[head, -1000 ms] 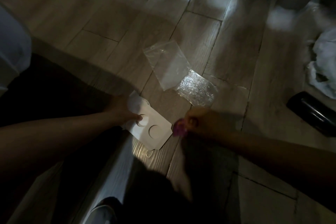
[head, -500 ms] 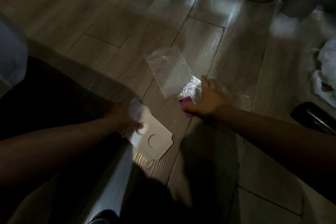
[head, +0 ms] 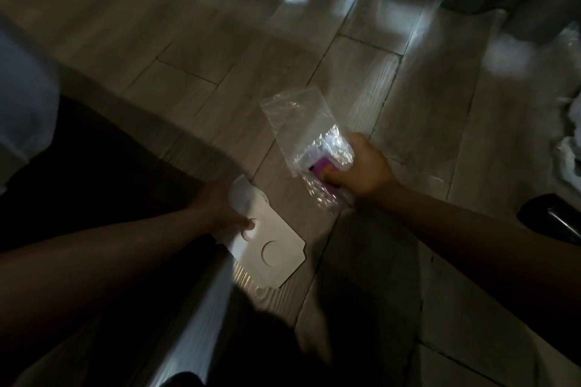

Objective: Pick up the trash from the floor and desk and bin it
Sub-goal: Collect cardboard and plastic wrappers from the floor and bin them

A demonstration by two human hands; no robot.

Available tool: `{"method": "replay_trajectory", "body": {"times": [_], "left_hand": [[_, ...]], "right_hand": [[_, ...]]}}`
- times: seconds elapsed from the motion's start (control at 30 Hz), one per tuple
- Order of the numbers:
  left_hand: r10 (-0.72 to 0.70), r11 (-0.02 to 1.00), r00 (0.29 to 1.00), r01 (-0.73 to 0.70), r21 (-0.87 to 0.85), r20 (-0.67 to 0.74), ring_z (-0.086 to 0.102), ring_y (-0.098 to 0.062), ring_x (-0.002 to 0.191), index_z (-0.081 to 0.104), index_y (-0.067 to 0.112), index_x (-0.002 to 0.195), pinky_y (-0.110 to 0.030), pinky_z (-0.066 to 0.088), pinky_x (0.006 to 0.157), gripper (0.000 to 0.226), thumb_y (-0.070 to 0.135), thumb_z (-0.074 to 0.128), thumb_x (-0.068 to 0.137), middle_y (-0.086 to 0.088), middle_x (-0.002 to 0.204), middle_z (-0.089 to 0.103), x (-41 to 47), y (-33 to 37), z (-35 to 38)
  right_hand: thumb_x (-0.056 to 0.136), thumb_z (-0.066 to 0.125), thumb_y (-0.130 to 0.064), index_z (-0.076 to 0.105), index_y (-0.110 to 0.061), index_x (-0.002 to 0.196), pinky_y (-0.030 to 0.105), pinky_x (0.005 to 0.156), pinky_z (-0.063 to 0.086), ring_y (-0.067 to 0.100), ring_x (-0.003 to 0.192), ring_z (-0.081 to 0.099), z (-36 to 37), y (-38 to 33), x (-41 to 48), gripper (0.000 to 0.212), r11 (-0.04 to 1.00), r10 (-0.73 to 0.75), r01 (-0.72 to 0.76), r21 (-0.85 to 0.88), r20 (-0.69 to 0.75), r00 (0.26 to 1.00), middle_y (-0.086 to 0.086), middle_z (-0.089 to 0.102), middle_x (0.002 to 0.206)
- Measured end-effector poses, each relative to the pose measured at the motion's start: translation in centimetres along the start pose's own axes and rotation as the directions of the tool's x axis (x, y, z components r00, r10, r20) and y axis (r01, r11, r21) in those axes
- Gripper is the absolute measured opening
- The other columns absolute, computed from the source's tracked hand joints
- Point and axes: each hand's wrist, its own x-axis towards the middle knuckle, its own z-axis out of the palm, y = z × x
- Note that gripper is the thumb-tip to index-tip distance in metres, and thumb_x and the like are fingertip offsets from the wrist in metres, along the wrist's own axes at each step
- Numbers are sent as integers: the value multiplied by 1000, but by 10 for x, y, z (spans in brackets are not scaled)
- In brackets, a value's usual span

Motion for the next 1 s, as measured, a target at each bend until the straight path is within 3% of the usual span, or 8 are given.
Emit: {"method": "replay_trajectory", "body": {"times": [0.07,0.2,0.3,0.4,0.6,0.73,0.9,1.0], "left_hand": [[0,1000,1000,0,5,-3,54,-25,115,48,8,127,-26,41,77,86,31,91,56,-10,129,55,0,1,0],[12,999,1000,-11,35,-15,54,-25,116,49,7,125,-22,38,77,84,33,90,57,-11,129,56,-1,3,1],[16,1000,1000,-15,18,-13,55,-21,108,51,8,123,-19,38,73,81,35,90,56,-10,126,57,0,3,1],[3,1000,1000,-2,28,-23,56,-21,106,52,8,118,-20,35,68,77,37,89,57,-9,123,59,-2,3,0],[-3,1000,1000,3,-4,-3,51,-25,120,43,8,132,-22,41,75,82,29,86,65,-11,133,51,-8,9,0],[1,990,1000,-2,-144,-6,56,-24,116,50,10,131,-36,51,91,72,25,83,69,-10,130,56,-16,26,-8],[-48,937,994,10,-349,-100,58,-26,105,46,11,129,-30,52,66,72,20,84,68,-10,122,57,-21,71,-32],[-7,920,988,-55,-388,-157,59,-20,97,53,10,122,-29,53,64,70,28,87,63,-9,118,61,-21,109,-46]], "right_hand": [[59,87,-25,48,-17,124,26,76,46,19,104,55,4,-10,18,76,1000,-3,4,29,-17,1000,0,54,116],[55,87,-42,36,-13,138,33,95,40,29,122,41,20,-16,50,101,918,68,-77,-389,-36,997,12,39,135],[54,85,-54,24,-13,143,41,101,37,33,128,33,32,-13,56,116,845,153,-154,-511,-46,987,14,31,140],[53,89,-46,22,-13,144,37,93,44,33,122,44,38,-13,58,118,888,126,-137,-439,-53,991,16,34,138],[61,88,-21,44,-12,129,36,84,52,26,108,58,30,-10,44,81,970,169,-161,-180,25,985,7,60,116],[56,90,-21,56,-14,111,18,55,36,16,92,57,-4,-6,30,65,979,200,-200,-32,17,980,-2,59,102],[59,88,-18,56,-13,118,20,70,42,9,84,53,-60,-17,5,68,983,184,-182,28,-120,976,-11,54,89],[61,86,-11,57,-12,117,15,61,37,2,72,51,-98,-30,-5,63,983,179,-166,73,-245,953,-15,52,81]]}}
